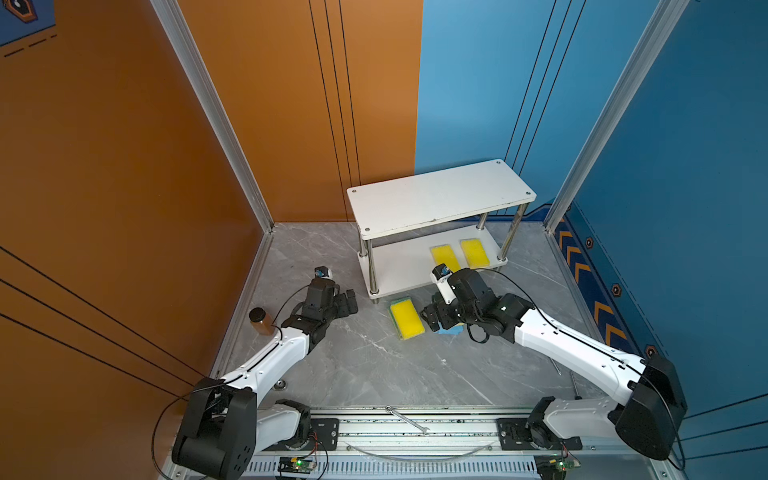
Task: Place and organize the cleaning sponges onto the shelf
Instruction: 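Withdraw the right gripper and move it over the yellow-green sponge, then lower the right gripper and grasp the yellow sponge atop the green one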
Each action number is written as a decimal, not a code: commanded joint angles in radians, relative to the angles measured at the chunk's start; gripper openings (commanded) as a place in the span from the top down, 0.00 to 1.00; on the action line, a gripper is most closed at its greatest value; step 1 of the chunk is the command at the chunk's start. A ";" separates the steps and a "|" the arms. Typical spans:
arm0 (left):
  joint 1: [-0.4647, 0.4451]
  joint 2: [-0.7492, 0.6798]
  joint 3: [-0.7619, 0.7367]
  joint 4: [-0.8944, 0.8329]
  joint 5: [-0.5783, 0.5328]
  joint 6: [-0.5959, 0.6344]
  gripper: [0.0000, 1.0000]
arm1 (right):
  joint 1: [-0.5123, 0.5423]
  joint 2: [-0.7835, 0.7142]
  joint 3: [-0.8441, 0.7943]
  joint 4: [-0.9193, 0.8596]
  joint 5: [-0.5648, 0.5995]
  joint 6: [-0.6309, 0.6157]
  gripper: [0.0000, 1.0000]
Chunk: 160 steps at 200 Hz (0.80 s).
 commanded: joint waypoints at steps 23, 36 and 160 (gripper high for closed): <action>-0.008 0.024 0.047 0.005 0.029 0.004 0.02 | 0.059 0.024 -0.054 0.113 -0.015 0.124 0.01; -0.008 0.027 0.049 0.007 0.032 0.004 0.02 | 0.077 0.054 -0.042 0.121 0.010 0.137 0.01; 0.000 0.044 0.010 0.048 0.044 0.011 0.02 | 0.153 0.316 0.128 0.059 0.099 0.144 0.03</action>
